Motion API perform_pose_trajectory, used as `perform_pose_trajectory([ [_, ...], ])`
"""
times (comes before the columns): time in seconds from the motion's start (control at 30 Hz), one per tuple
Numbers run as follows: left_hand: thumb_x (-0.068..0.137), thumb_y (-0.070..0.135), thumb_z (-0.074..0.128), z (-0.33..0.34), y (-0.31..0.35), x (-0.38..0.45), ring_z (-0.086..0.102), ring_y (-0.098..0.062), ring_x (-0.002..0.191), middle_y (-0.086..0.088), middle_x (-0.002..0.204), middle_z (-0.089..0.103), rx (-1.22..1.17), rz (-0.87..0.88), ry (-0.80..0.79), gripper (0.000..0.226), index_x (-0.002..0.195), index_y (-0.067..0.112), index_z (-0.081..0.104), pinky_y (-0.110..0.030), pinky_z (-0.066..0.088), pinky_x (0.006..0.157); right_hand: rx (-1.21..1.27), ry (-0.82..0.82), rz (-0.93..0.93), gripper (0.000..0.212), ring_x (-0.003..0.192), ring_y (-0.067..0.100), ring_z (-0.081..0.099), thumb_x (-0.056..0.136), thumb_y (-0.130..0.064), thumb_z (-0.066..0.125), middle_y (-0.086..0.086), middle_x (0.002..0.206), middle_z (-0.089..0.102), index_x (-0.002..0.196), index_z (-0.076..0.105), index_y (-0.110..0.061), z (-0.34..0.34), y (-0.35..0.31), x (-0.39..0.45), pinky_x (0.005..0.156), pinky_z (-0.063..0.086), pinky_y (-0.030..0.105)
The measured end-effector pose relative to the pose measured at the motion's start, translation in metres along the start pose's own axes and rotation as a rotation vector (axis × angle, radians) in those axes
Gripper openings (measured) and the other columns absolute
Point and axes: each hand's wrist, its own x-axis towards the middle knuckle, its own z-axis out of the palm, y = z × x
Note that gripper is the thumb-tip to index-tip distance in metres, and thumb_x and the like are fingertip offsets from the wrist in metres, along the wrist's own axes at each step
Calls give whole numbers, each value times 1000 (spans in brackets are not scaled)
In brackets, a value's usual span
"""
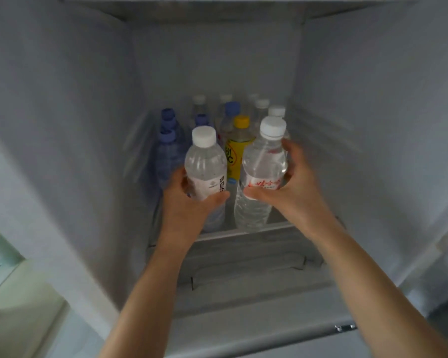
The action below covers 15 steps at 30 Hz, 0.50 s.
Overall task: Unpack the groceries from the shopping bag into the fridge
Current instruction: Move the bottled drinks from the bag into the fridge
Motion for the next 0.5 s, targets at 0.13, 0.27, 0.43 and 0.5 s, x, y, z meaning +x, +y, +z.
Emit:
perform_pose_trajectory([
  [0.13, 62, 2, 86, 5, -13, 14, 61, 6, 88, 16, 99, 63, 2, -18, 29, 65, 119, 16, 56, -4, 47, 66, -57, -46, 10, 90, 100, 6, 63, 54, -13, 90, -9, 113, 63, 128, 43, -33, 4, 14, 19, 85, 56, 34],
  [0.27, 62, 5, 86, 9, -22, 20, 62, 13, 80, 21, 96, 62, 5, -38, 67, 63, 116, 21, 57, -5, 49, 64, -81, -76, 28, 90, 100, 6, 63, 56, -15, 90, -9, 113, 64, 131, 43, -31, 6, 23, 30, 85, 56, 35],
  [0.43, 61, 12, 88, 9, -30, 20, 62, 9, 84, 22, 96, 63, 26, -36, 94, 59, 109, 29, 57, -9, 50, 65, -87, -81, 17, 88, 98, 1, 62, 57, -14, 89, -14, 112, 63, 132, 46, -27, 10, 29, 38, 84, 55, 26],
  [0.5, 61, 15, 88, 9, -33, 19, 63, 5, 89, 17, 100, 65, 34, -26, 86, 60, 111, 29, 59, -11, 52, 68, -114, -75, -9, 86, 100, -1, 60, 58, -17, 89, -15, 111, 61, 132, 46, -27, 13, 31, 40, 83, 53, 20],
])
